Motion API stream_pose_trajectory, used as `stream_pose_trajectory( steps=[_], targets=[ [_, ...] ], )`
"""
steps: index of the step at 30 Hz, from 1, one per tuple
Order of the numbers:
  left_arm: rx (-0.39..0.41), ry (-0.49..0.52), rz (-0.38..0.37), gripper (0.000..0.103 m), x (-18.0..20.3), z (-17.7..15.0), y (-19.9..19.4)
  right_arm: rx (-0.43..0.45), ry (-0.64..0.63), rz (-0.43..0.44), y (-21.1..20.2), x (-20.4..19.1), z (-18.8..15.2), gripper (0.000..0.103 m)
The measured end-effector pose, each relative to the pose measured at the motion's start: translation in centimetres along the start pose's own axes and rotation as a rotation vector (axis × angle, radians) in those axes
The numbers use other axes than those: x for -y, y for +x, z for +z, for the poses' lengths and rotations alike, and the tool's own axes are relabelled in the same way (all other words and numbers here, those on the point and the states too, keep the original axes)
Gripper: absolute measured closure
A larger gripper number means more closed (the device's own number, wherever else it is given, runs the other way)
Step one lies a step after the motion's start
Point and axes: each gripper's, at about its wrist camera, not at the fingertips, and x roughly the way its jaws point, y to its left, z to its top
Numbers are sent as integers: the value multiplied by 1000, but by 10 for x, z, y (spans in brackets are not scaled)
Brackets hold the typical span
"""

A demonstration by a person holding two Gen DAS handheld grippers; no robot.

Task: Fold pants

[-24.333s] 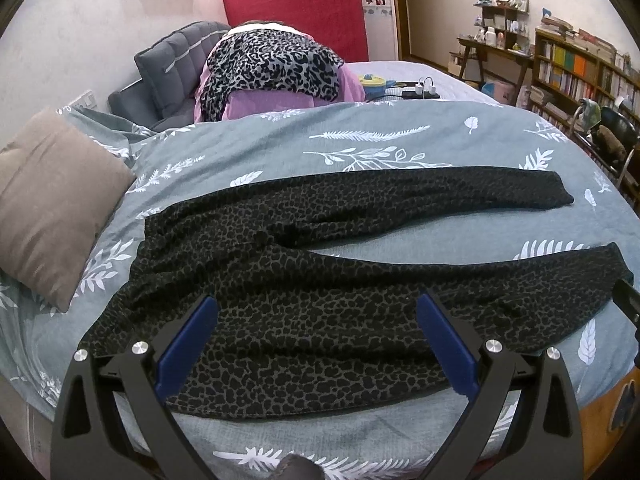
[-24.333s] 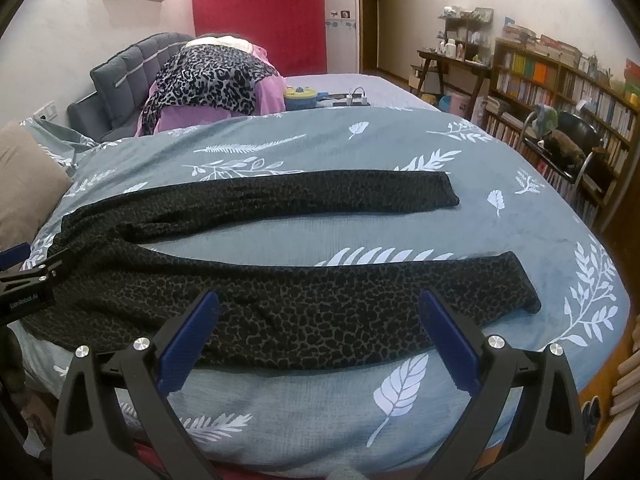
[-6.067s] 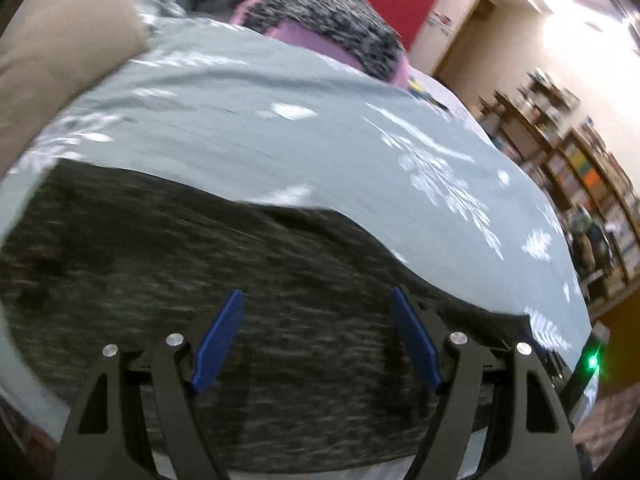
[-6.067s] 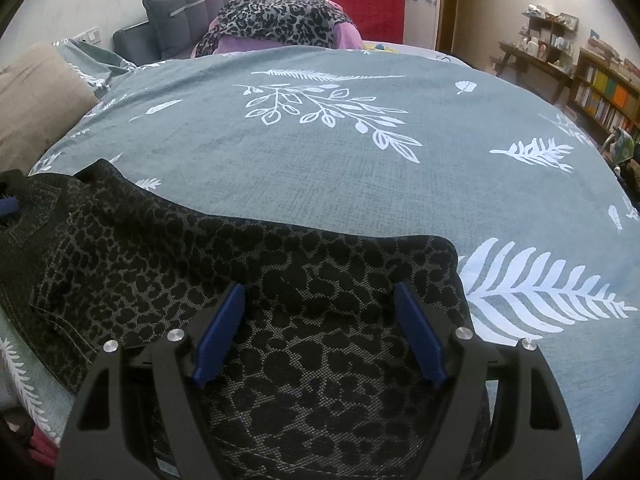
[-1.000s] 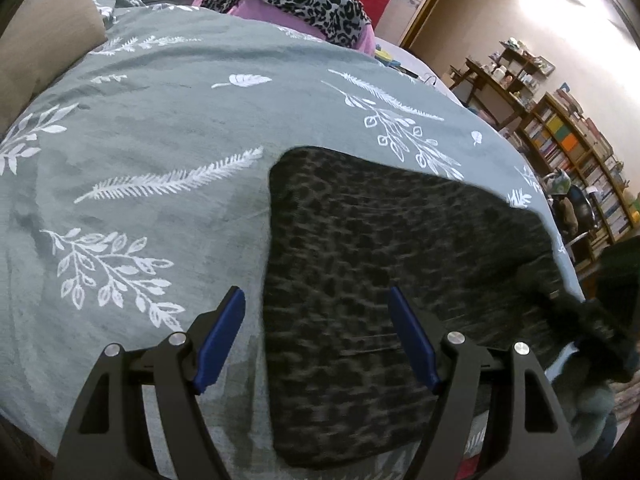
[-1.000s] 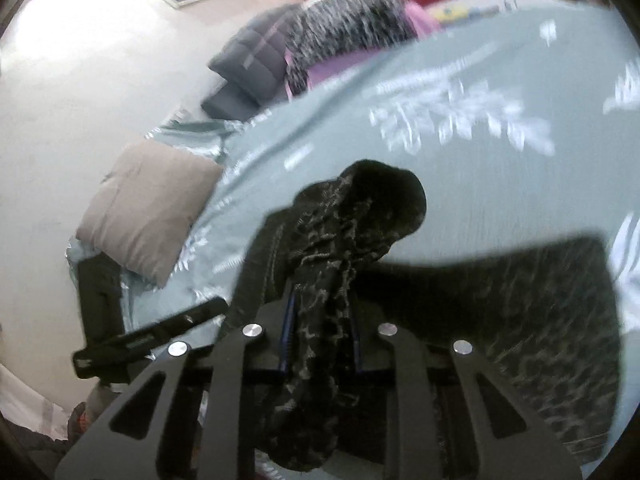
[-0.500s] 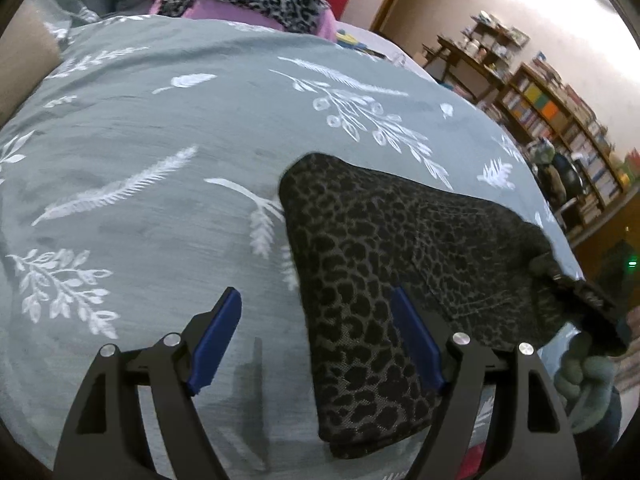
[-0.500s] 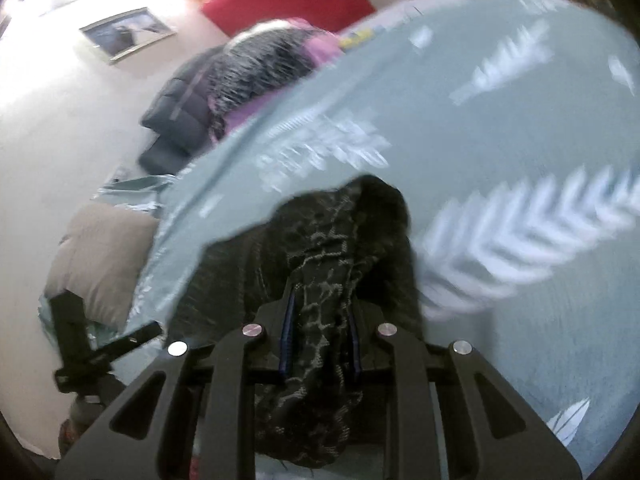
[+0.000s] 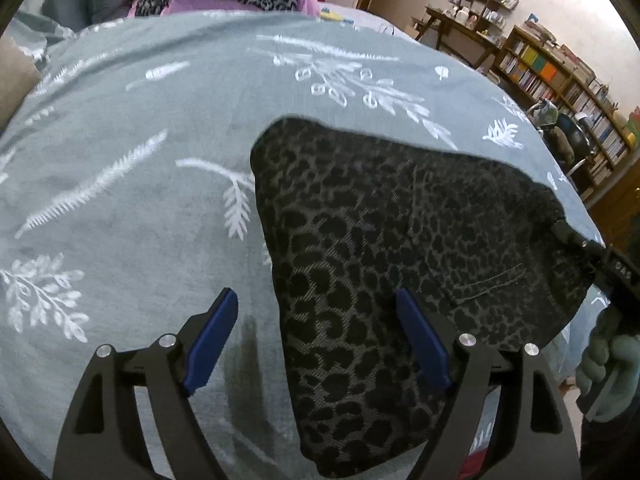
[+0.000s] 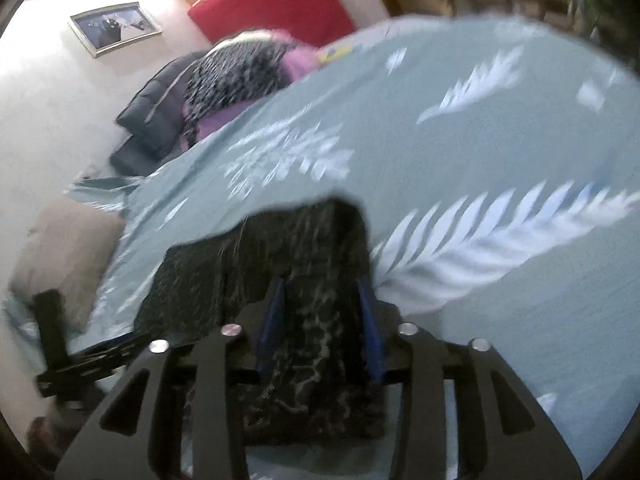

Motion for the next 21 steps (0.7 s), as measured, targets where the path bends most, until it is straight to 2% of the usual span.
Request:
stream_pose_trajectory(
  steps=[4,8,10,15,19,21],
  targets=[
    [65,12,-3,22,10,13,-16,59,-68,15,-5,-22,15,61],
    [85,29,-22,22,24,31,-14,23,-158,47,19,-47,21,61],
    [84,30,-33,22,30,40,-8,-5,-181,35,34,-52,22,61],
    [43,40,-28,22,37,56,21,-67,-177,-26,67,-42,16,61],
    [19,45,12,20,32,49,45,-96,-165,-41,82,-25,4,61],
    [40,68,19,17,33,42,51,-81,-194,-54,86,-23,-2,61]
  ],
)
